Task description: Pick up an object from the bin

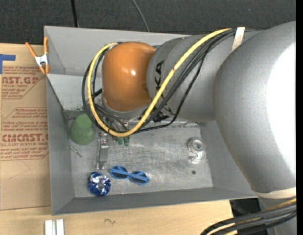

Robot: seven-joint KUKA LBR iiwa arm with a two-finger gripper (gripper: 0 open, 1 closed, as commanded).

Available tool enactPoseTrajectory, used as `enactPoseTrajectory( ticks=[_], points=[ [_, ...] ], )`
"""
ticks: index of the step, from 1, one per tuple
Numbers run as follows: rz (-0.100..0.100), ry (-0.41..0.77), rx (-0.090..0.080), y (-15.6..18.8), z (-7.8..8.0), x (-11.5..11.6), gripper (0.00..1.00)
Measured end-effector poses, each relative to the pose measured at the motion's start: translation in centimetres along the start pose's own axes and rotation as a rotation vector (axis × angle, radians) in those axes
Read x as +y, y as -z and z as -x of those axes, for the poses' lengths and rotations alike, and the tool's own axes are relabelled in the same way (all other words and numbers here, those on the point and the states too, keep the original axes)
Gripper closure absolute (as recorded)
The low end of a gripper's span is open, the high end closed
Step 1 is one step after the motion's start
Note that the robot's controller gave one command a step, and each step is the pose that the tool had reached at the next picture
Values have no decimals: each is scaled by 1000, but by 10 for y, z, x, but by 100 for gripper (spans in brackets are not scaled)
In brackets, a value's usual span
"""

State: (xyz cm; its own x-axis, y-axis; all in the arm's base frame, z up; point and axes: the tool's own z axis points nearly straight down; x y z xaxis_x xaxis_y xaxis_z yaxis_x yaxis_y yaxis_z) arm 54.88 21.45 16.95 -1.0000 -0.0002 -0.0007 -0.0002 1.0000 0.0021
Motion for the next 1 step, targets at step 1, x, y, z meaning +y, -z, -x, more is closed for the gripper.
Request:
enactPoseTrajectory(
  ticks=[1],
  points=[
    [-2,229,-3,-75,-68,-69,0]
  ],
)
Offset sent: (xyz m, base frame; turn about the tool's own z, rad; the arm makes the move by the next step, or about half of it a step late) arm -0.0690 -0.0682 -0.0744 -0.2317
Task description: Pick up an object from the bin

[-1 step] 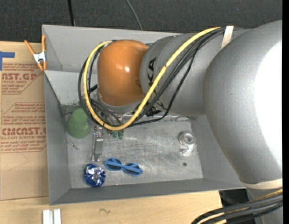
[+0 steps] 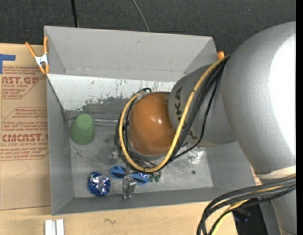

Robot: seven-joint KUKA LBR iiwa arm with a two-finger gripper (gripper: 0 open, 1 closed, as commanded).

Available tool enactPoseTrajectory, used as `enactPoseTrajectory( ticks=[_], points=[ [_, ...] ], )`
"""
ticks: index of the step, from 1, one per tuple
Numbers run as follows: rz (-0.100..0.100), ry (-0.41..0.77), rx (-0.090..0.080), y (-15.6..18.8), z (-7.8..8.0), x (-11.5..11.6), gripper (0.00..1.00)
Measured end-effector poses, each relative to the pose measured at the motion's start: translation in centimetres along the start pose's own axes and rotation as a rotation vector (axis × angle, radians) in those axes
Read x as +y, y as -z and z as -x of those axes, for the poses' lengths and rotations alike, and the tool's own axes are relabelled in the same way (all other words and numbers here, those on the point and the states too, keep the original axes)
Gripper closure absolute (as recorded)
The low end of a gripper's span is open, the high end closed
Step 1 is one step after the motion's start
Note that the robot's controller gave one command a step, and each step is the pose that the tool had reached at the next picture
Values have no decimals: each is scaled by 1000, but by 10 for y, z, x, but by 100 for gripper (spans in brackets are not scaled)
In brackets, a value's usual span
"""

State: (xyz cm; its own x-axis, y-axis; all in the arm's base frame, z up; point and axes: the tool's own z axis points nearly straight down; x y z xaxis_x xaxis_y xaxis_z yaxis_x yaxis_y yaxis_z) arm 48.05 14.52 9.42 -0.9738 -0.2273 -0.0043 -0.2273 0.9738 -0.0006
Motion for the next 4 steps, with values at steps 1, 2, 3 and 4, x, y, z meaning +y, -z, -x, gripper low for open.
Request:
enactPoseTrajectory(
  ticks=[1,2,3,4],
  points=[
    [2,3,4,0,-1,2,100],
    [-2,18,2,14,10,-59,100],
    [2,23,3,14,10,-54,0],
    [0,330,-8,-22,12,-24,0]
  ],
)
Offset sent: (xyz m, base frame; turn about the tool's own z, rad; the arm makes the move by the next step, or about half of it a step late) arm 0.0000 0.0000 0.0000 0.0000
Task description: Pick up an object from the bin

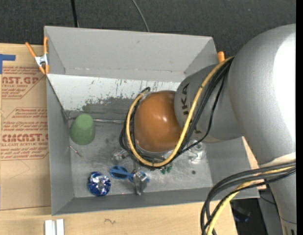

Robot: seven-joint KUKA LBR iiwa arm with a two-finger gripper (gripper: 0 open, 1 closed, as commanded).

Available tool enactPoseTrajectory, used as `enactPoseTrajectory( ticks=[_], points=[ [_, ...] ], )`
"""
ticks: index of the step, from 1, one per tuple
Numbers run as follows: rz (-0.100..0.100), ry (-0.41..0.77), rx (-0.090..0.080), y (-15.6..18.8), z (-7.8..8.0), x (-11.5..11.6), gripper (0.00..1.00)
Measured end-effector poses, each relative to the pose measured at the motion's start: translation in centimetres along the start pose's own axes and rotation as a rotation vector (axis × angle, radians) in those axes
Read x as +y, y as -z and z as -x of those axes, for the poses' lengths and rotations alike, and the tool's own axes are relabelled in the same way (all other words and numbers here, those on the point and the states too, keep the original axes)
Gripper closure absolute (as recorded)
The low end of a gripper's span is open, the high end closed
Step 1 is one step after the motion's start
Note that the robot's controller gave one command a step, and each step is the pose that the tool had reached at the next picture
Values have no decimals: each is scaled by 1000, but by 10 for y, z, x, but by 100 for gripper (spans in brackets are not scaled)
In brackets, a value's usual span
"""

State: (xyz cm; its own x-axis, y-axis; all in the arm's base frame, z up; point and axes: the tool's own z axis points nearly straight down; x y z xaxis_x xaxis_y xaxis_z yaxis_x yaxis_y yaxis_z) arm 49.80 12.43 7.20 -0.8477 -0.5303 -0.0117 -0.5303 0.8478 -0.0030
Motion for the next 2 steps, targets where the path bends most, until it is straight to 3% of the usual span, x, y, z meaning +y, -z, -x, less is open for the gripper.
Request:
enactPoseTrajectory(
  ticks=[1,2],
  points=[
    [3,-1,1,0,0,1,100],
    [0,170,3,158,-20,-21,100]
  ],
)
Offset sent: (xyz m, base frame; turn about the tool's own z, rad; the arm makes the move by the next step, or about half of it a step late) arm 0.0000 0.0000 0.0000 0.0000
